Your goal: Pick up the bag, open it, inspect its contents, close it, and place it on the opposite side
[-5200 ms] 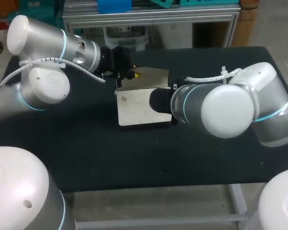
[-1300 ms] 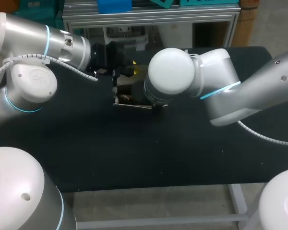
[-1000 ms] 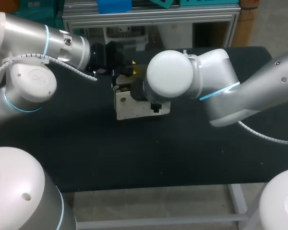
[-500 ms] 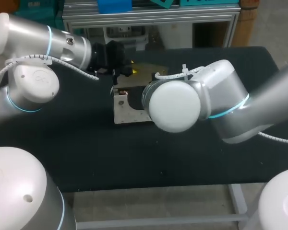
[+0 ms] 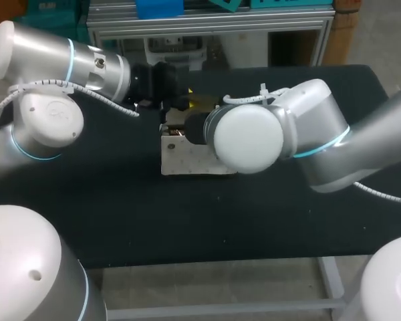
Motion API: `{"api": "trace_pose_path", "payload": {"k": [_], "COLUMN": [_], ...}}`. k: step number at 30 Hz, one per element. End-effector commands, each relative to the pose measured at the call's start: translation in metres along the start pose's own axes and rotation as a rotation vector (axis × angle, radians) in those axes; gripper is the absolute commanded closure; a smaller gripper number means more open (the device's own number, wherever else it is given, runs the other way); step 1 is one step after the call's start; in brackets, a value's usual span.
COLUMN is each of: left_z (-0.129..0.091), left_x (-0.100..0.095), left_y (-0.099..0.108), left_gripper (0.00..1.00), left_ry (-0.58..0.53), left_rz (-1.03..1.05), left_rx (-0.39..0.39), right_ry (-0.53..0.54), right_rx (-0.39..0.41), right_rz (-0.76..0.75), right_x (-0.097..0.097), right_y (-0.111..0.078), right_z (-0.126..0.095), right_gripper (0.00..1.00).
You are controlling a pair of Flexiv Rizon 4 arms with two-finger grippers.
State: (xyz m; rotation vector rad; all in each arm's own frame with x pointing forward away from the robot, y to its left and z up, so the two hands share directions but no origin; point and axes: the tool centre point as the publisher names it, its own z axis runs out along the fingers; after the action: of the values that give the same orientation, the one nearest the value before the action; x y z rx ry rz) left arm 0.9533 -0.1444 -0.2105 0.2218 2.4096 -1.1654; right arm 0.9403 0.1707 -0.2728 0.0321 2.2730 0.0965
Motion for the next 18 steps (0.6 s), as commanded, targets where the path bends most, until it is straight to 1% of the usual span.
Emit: {"api": "trace_pose_path", "payload": {"k": [1, 7, 14, 18], "left_z": [-0.005, -0.008, -0.008, -0.006], "left_x": [0.006, 0.006, 0.002, -0.002], "left_y": [-0.001, 0.0, 0.005, 0.009], "left_gripper": [1.0, 1.0, 1.0, 1.0], "left_ry": [-0.002, -0.011, -0.024, -0.025], "left_rz": [0.006, 0.007, -0.014, -0.036], "left_rx": [0.016, 0.028, 0.025, 0.018], "right_ry": [0.012, 0.042, 0.06, 0.054], "right_rx": [-0.003, 0.004, 0.001, 0.001], "right_rz": [0.005, -0.004, -0.013, -0.011], "right_x": [-0.004, -0.002, 0.009, 0.011], "right_y": [0.003, 0.007, 0.008, 0.009], "right_z": [0.012, 0.023, 0.024, 0.019], "right_gripper": [1.0, 1.0, 1.0, 1.0]}}
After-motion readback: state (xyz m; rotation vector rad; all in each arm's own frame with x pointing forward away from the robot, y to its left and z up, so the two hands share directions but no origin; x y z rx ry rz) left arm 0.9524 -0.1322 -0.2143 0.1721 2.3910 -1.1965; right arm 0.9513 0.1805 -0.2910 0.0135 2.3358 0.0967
